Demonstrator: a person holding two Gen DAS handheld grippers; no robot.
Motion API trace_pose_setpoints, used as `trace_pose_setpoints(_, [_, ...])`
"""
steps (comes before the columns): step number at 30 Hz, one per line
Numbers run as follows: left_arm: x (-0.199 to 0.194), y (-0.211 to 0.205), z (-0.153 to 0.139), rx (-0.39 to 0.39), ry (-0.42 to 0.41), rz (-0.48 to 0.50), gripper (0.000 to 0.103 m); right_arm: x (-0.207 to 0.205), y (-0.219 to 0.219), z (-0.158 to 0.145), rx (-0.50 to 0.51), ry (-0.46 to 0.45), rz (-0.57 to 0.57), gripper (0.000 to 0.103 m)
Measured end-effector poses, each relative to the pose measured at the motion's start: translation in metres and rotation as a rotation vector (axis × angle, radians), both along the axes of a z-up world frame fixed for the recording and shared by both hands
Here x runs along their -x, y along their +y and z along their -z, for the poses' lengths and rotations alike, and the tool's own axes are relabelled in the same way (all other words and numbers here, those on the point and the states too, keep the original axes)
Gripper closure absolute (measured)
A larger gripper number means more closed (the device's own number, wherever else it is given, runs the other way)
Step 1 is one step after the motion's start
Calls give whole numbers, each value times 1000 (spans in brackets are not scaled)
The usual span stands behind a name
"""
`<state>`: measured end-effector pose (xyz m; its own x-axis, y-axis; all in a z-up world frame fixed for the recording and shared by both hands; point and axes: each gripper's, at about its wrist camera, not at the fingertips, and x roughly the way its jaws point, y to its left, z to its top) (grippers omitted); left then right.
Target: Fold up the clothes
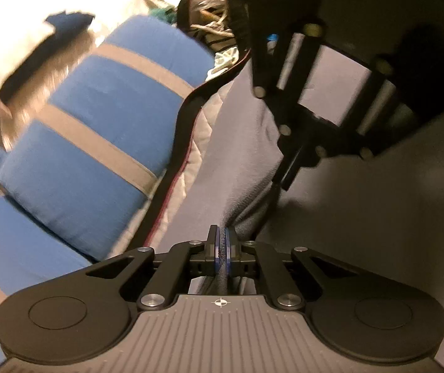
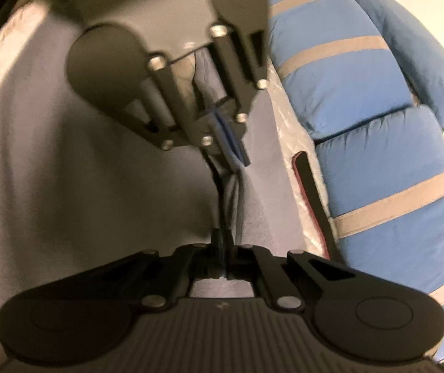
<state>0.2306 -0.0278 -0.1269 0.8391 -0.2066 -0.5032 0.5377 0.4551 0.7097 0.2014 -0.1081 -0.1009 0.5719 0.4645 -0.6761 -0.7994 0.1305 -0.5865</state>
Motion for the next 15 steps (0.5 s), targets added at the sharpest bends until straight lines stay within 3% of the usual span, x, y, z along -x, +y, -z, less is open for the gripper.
trace_pose_setpoints(3, [12,-7,4,-65,-30,16,100,-4,-11,-22,-102,104,25,71])
trace_pose_setpoints(5, [19,-11,8,-100,-39,30,100,-13,-18,-33,-181,133,73,67])
trace_pose_setpoints(8, [26,-15,17,-158,-39,46,100,-35,-24,-44,-288,139,212,50])
trace_pose_setpoints(12, [31,-19,26,-207,-32,59,100,-68,-22,-40,-371,145,409,47])
trace_pose_setpoints(15, [33,-21,27,-221,-9,64,100,-99,-12,-30,-392,209,453,47])
